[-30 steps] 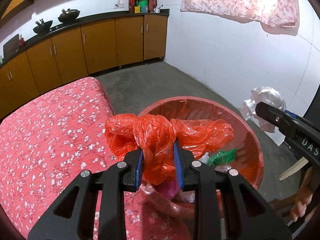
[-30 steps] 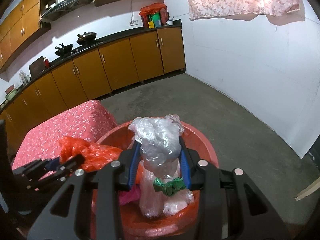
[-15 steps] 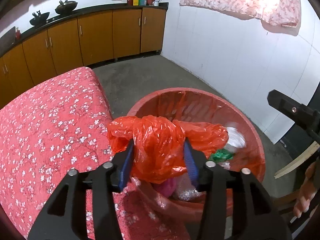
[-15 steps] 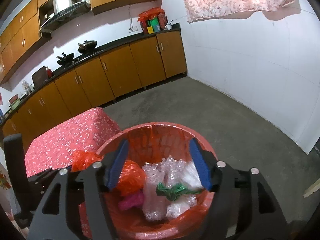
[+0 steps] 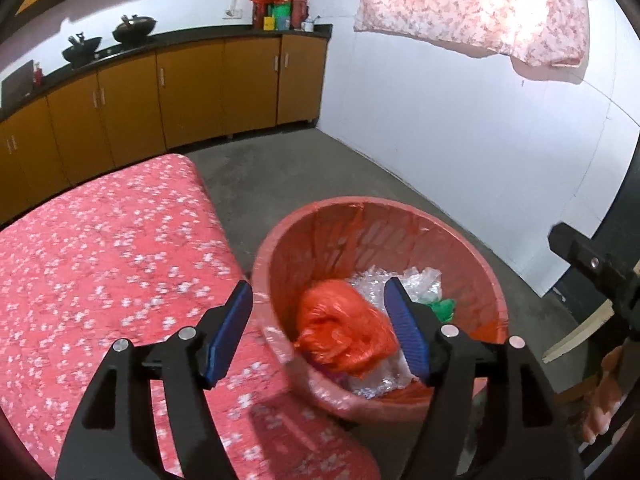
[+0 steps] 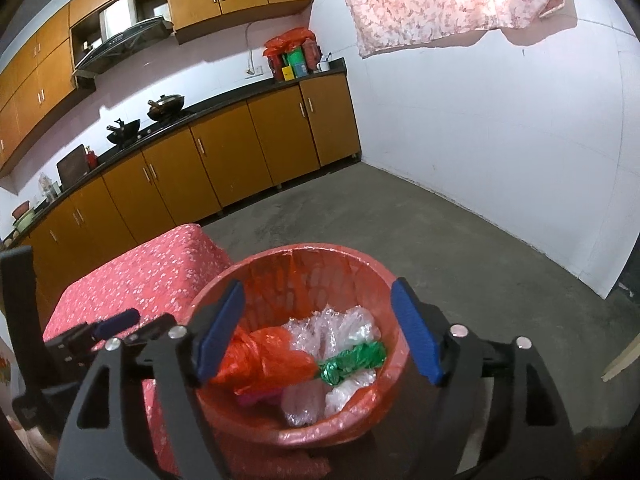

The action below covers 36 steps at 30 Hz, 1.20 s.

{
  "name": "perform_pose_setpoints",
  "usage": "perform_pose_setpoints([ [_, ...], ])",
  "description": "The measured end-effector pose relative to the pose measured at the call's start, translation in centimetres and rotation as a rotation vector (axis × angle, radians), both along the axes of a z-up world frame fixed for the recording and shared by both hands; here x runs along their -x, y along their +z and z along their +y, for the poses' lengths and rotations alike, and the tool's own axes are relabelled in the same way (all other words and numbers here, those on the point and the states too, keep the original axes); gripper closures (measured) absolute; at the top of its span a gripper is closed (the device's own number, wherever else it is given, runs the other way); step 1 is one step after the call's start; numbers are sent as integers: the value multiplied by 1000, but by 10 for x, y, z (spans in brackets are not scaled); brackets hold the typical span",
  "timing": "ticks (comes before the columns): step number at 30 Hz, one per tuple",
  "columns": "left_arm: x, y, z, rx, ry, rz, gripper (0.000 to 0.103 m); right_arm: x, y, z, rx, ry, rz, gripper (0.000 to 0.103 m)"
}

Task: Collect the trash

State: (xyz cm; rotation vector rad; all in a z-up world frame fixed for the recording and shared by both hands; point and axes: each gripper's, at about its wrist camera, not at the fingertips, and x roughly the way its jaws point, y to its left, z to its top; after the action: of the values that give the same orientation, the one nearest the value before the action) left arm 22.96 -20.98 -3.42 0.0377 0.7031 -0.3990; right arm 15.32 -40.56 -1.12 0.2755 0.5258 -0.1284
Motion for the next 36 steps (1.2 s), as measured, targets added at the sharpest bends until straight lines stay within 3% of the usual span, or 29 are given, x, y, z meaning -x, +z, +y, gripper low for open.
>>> perform_pose_setpoints([
  [10,55,26,73,-49,176,-159,12,34,14,45,83,52,-43,4],
  [17,108,42,119,-97,286,-264,2,65,28,85,145,47,-72,4],
  [21,139,49,143,-111,359,-318,2,87,36,109,188,39,-93,4],
  [26,164,54,170,-80,427,-322,2,110,39,133,235,41,-99,4],
  [36,202,52,184,-64,432,-348,2,152,39,169,250,75,-126,4],
])
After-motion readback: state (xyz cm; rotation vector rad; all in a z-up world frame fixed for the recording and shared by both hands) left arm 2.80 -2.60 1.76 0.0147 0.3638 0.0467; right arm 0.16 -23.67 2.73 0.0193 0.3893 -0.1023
